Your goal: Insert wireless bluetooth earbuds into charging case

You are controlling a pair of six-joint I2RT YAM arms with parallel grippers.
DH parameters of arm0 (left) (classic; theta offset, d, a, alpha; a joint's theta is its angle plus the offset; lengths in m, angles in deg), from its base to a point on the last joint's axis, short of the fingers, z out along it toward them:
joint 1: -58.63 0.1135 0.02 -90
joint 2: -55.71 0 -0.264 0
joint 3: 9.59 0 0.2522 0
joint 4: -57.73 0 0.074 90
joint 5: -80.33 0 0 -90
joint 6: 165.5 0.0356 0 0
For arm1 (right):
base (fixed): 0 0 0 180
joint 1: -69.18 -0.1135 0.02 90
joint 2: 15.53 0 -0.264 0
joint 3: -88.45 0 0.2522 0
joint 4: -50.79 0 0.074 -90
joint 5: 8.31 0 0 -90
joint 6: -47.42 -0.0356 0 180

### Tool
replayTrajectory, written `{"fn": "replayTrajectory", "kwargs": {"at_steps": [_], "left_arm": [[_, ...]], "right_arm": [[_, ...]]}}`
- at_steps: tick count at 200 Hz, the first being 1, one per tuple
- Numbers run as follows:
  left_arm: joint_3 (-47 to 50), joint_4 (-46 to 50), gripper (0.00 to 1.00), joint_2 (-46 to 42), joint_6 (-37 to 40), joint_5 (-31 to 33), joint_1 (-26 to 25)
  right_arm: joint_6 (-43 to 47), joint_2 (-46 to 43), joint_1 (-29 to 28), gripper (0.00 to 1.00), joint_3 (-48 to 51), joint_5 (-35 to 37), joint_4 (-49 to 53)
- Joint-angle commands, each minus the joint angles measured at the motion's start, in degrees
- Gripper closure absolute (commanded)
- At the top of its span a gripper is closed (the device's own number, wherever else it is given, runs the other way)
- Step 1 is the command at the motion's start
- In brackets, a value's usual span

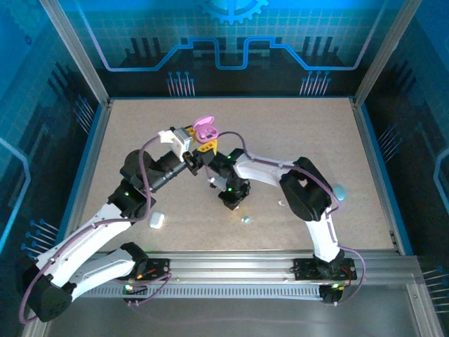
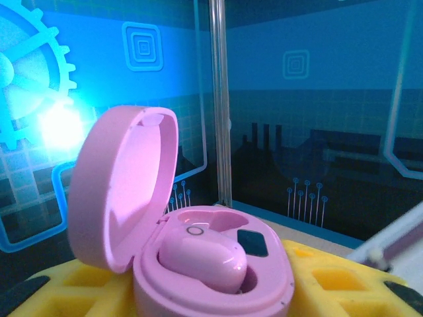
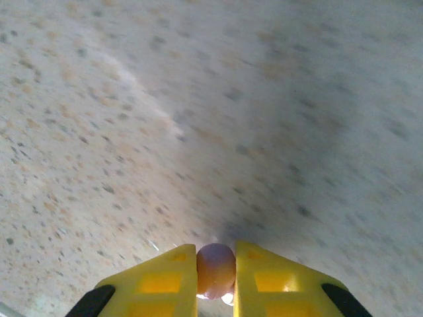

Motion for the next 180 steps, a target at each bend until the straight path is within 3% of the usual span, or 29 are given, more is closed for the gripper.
{"fn": "replayTrajectory", "kwargs": {"at_steps": [1, 48, 90, 135, 180], "left_arm": [[-1.1, -1.5, 0.53, 1.3, -0.8, -0.7, 0.3], [2.0, -6.4, 0.53, 8.0, -2.4, -0.9, 0.3], [4.7, -14.5, 0.54, 15.9, -4.4, -4.7, 0.6], [7.3, -29.4, 0.55, 24.4, -7.0, -11.6, 0.6], [8.1, -39.0, 0.56, 29.5, -7.8, -16.1, 0.6]], "right_arm": [[-5.8, -8.9, 6.0, 0.84, 4.0, -6.0, -3.8], [-13.9, -25.5, 20.8, 0.83, 12.9, -23.9, -12.3], [-19.3, -36.0, 31.4, 0.82, 13.5, -37.8, -15.2], [-20.1, -39.5, 32.9, 0.81, 7.3, -46.4, -13.3], [-20.2, -39.7, 31.1, 0.8, 5.0, -47.0, -14.0]]}}
